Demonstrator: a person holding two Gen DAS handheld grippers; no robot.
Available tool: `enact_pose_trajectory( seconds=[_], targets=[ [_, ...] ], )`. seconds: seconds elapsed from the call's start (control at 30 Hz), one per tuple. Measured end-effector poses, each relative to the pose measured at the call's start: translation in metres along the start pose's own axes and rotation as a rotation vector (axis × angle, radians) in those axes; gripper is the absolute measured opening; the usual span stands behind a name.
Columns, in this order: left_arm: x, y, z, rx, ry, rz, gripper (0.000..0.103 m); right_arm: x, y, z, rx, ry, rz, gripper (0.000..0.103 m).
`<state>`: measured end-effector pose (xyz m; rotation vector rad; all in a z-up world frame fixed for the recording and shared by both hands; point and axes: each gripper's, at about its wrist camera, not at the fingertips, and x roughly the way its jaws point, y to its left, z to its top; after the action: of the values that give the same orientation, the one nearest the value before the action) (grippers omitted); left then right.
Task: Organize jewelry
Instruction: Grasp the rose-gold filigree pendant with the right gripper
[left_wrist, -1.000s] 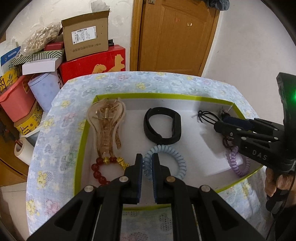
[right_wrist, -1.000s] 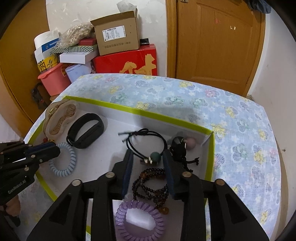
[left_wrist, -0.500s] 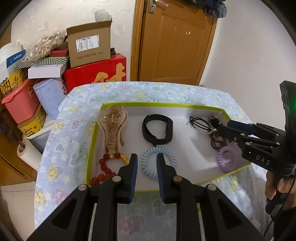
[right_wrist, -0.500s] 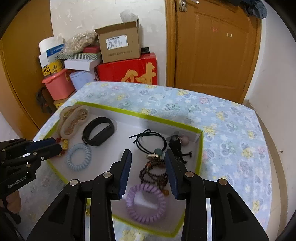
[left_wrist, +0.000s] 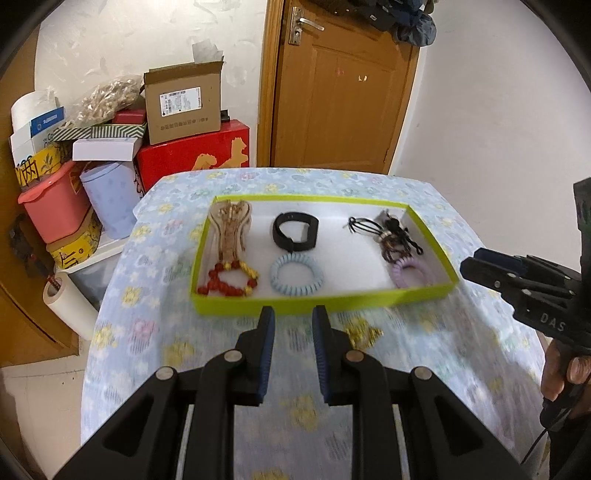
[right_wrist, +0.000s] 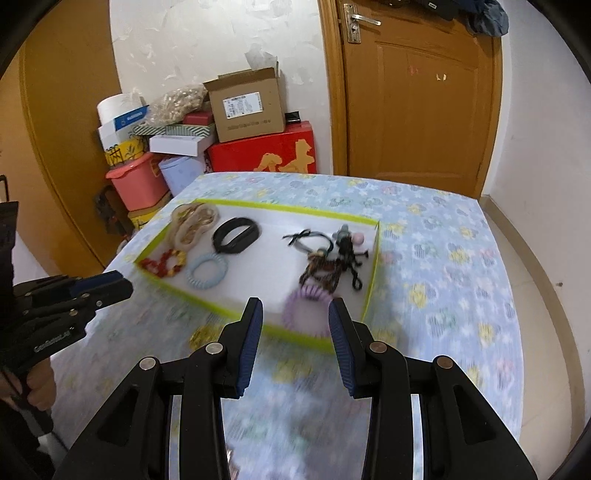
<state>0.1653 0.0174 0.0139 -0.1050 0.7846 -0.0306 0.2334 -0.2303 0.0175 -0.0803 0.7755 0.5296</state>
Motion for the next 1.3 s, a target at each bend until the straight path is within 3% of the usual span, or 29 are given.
enact_pose_trajectory(
  seconds=[0.4, 0.9, 1.3],
  targets=[
    [-0.028, -0.010, -0.044, -0.003, 0.017, -0.022, 0.022, -0.039, 0.019, -0.049, 0.001, 0.003, 0.054, 0.038],
    [-0.030, -0.007, -0.062, -0.021, 0.041, -0.027, 0.022, -0.027, 0.039, -0.083, -0.051, 0.081, 0.106, 0.038],
    [-0.027, -0.008, -0.063, -0.014, 0.052, -0.016, 0.022, -0.018, 0.046, -0.095, -0.077, 0.115, 0.113, 0.024]
  ],
)
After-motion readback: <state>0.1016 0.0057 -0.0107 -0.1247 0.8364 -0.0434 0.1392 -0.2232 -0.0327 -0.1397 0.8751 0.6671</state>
